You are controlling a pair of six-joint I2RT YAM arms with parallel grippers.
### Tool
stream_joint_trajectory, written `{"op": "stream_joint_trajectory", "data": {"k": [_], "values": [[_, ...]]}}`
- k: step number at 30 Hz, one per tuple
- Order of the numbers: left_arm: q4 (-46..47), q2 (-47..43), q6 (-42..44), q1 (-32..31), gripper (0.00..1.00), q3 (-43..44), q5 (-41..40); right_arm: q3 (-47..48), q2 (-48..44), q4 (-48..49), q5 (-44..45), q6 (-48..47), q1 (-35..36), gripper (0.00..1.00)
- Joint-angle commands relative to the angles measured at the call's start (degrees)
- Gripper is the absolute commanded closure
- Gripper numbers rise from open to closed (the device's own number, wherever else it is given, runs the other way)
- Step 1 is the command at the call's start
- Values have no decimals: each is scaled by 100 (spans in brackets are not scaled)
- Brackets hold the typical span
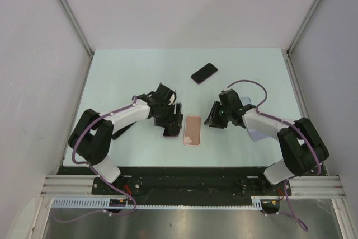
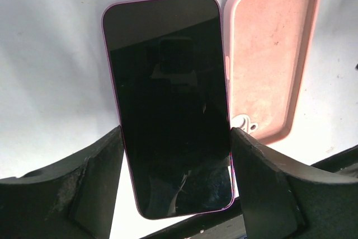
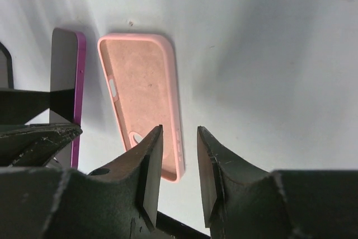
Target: Put the phone into the phone case
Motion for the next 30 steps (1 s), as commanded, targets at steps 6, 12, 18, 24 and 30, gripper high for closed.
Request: {"op": "stream_joint_trajectory", "data": {"k": [6, 12, 18, 24, 30], "values": [[376, -338, -398, -96, 48, 177, 180, -194, -682, -19, -118, -177, -200, 64], [552, -382, -697, -88, 50, 160, 339, -361, -858, 403, -453, 156, -148, 64], [869, -627, -891, -88, 51, 28, 296, -405, -779, 482, -549, 157, -139, 63], [1018, -725, -944, -88, 53, -121, 199, -537, -595, 1368, -1129, 1007, -86, 62], [1369, -751, -1084, -96, 54, -499, 313, -546, -6, 2468, -1428, 2299, 72, 55]]}}
